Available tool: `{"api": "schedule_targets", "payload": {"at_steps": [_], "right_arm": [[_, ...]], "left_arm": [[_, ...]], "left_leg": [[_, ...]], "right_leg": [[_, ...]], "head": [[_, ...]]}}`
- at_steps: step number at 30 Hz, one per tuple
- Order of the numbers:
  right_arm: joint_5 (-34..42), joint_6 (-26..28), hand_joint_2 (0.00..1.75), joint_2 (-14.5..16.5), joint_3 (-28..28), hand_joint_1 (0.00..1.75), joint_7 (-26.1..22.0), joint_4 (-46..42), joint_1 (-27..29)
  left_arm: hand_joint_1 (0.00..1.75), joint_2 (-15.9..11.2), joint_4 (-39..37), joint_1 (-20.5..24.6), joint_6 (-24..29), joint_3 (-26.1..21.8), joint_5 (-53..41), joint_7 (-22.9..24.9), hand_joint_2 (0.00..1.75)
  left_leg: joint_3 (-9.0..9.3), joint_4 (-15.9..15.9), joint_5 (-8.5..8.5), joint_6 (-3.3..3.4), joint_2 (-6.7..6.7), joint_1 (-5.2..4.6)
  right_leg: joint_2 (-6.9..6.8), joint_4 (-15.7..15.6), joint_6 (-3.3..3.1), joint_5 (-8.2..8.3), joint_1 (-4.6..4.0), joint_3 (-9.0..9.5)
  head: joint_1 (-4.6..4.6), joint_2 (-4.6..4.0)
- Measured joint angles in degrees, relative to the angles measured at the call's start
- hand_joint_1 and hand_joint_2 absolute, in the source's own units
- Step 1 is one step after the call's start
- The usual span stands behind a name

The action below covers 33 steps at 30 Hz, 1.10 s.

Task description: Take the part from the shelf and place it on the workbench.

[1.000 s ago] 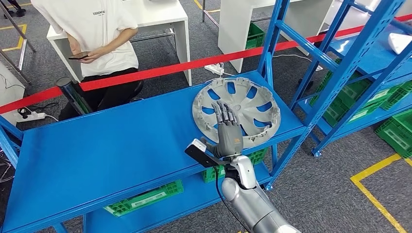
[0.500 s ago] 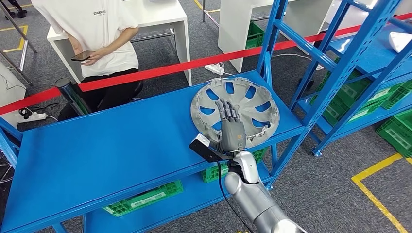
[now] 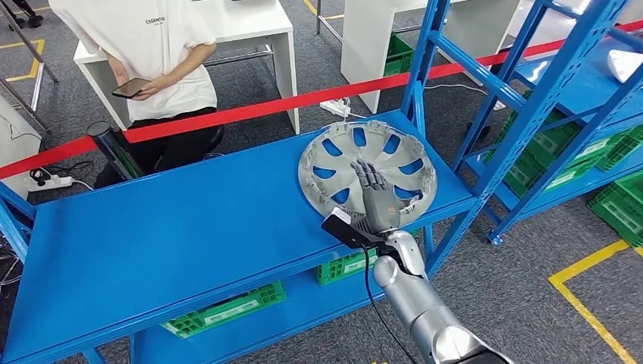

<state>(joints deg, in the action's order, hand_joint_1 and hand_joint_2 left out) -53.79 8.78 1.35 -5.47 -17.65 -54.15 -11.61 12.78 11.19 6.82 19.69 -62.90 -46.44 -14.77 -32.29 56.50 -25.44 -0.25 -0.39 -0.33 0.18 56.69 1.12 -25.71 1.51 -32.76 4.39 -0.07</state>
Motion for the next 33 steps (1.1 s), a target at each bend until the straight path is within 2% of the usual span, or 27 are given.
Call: {"api": "schedule_targets", "payload": {"at_steps": [4, 8, 16, 27, 31, 33], "right_arm": [[3.4, -3.3, 0.00, -0.5, -0.9, 0.00, -2.8, 0.6, 0.7], [6.1, -6.3, 1.75, -0.8, -1.6, 0.00, -5.0, 1.9, 0.8], [5.4, -8.0, 1.75, -0.8, -1.7, 0.00, -4.1, 5.4, -0.2], [-3.2, -5.3, 1.75, -1.6, 0.8, 0.00, 7.5, 8.3, -2.8], [-6.0, -5.1, 1.75, -1.7, 1.8, 1.73, 11.5, 7.5, -2.7], [-6.6, -5.5, 1.75, -1.8, 2.1, 1.75, 12.3, 7.0, -2.6]], "left_arm": [[0.00, 0.0, 0.0, 0.3, -0.2, 0.0, -0.3, 0.4, 0.00], [0.00, 0.0, 0.0, 0.6, -0.4, 0.0, -0.7, 0.8, 0.00], [0.00, 0.0, 0.0, 1.0, -0.5, 0.1, -0.3, 1.0, 0.00], [0.00, -0.2, 0.0, 0.9, -0.5, 0.0, 1.3, 0.6, 0.00], [0.00, -0.4, 0.0, 0.7, -0.5, 0.0, 1.4, 0.5, 0.00], [0.00, -0.4, 0.0, 0.6, -0.5, 0.0, 1.5, 0.3, 0.00]], "left_leg": [[0.00, 0.0, 0.00, 0.00, 0.01, 0.00], [0.00, 0.0, 0.00, 0.00, 0.02, 0.01], [0.02, 0.0, 0.01, -0.01, 0.02, 0.01], [0.15, 0.0, 0.05, 0.06, 0.06, 0.01], [0.23, 0.0, 0.05, 0.06, 0.06, 0.00], [0.24, 0.0, 0.05, 0.06, 0.06, 0.00]], "right_leg": [[0.01, 0.0, 0.00, 0.00, -0.01, -0.02], [0.01, 0.0, 0.00, 0.00, -0.02, -0.03], [0.02, 0.0, 0.00, 0.00, -0.01, 0.01], [0.01, 0.0, 0.05, 0.03, 0.00, 0.18], [0.01, 0.0, 0.05, 0.03, 0.00, 0.24], [0.01, 0.0, 0.05, 0.04, 0.00, 0.24]], "head": [[0.00, 0.00], [0.00, 0.00], [0.00, 0.00], [-0.02, 0.00], [-0.02, 0.00], [-0.03, 0.00]]}}
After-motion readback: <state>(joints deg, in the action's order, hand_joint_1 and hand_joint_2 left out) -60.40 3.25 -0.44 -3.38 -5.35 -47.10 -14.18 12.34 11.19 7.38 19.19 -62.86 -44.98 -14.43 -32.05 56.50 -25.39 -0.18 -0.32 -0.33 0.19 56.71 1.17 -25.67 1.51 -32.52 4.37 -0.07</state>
